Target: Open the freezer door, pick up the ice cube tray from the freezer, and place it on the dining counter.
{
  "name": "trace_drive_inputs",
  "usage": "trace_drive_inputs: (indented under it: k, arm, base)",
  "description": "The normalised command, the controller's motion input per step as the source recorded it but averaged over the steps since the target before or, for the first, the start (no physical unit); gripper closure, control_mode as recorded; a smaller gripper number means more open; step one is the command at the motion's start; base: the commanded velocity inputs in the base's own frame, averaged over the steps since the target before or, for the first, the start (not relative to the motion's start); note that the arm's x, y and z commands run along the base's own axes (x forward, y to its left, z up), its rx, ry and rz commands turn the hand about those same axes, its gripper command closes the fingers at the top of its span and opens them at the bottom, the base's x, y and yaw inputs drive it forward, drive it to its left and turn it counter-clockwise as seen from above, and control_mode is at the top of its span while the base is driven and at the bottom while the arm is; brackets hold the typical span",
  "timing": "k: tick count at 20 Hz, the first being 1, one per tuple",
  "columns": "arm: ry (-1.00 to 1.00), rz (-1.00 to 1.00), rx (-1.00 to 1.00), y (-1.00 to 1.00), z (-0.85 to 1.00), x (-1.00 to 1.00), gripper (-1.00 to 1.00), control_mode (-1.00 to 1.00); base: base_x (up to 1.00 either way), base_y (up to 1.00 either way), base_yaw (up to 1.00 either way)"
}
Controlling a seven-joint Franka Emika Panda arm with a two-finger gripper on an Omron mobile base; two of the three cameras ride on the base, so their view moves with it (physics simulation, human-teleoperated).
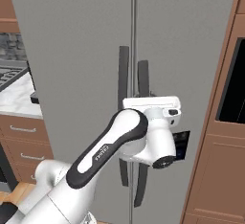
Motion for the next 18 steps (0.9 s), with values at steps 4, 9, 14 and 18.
trace_drive_inputs:
  k: [4, 9, 14, 18]
  arm:
    - [0.0, 0.08, 0.0, -0.78, 0.02, -0.72, 1.0, -1.0]
    - [0.0, 0.08, 0.0, -0.61, 0.03, -0.5, 1.0, -1.0]
    - [0.0, 0.03, 0.0, -0.29, 0.02, -0.17, 1.0, -1.0]
    - [0.0, 0.0, 0.0, -0.2, 0.01, -0.06, 1.0, -1.0]
  base:
    - [0.0, 0.0, 0.0]
    - [0.0, 0.0, 0.0]
    - [0.0, 0.0, 0.0]
    - [0.0, 0.0, 0.0]
